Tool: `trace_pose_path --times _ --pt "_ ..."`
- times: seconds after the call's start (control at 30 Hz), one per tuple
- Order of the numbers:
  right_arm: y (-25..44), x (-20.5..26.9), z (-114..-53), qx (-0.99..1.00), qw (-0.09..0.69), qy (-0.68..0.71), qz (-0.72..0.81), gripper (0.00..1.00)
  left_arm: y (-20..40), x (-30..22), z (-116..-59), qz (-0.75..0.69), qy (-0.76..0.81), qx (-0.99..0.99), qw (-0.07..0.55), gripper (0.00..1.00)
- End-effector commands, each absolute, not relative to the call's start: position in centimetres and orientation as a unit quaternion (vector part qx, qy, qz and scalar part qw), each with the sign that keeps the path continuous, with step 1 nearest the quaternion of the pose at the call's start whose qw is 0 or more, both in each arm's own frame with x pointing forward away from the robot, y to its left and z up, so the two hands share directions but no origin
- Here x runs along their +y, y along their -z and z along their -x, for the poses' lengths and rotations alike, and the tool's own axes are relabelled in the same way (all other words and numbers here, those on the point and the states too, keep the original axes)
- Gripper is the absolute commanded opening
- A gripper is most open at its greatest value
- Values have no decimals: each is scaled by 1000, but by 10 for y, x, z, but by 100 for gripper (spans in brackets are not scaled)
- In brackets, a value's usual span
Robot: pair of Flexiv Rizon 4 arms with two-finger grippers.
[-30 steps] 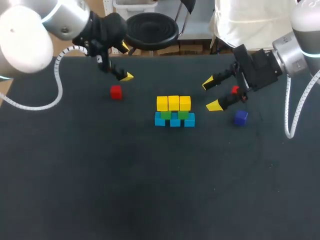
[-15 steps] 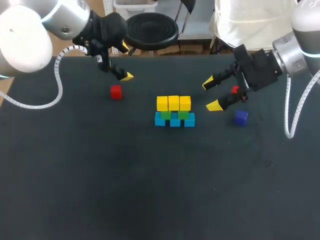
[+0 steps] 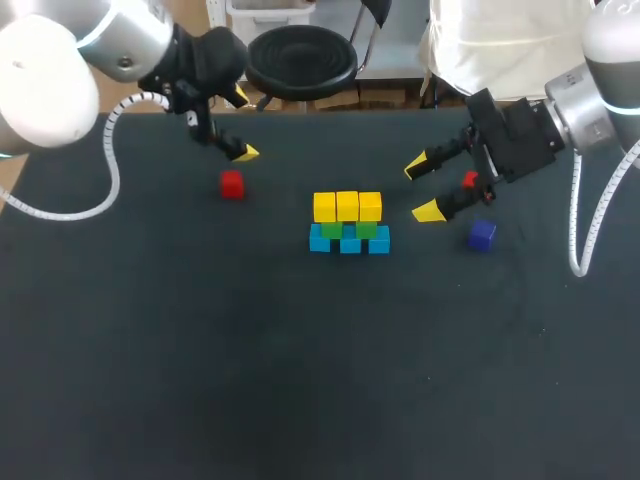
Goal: Place the blue cubes, place green cubes on the blue cubes, place the yellow cubes on the green cubes, then place the red cubes on the yellow cubes, and place purple cube on the red cubes.
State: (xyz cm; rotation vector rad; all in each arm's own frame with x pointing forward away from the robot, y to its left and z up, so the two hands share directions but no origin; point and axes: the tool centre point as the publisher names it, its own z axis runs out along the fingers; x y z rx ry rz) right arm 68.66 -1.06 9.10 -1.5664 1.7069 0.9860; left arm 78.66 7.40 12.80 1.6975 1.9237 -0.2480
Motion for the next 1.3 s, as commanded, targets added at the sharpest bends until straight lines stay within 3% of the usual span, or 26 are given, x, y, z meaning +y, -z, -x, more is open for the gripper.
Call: trace_pose_path --times 0.03,0.67,1.3 --pt "-91 -11 -686 646 307 -372 592 100 -116 91 -807 -648 155 695 273 100" --pt "-91 -11 -686 646 307 -372 592 100 -64 114 -787 -686 149 693 166 100" --pt "-91 -11 -686 646 307 -372 592 100 -20 136 -812 -657 159 718 170 100"
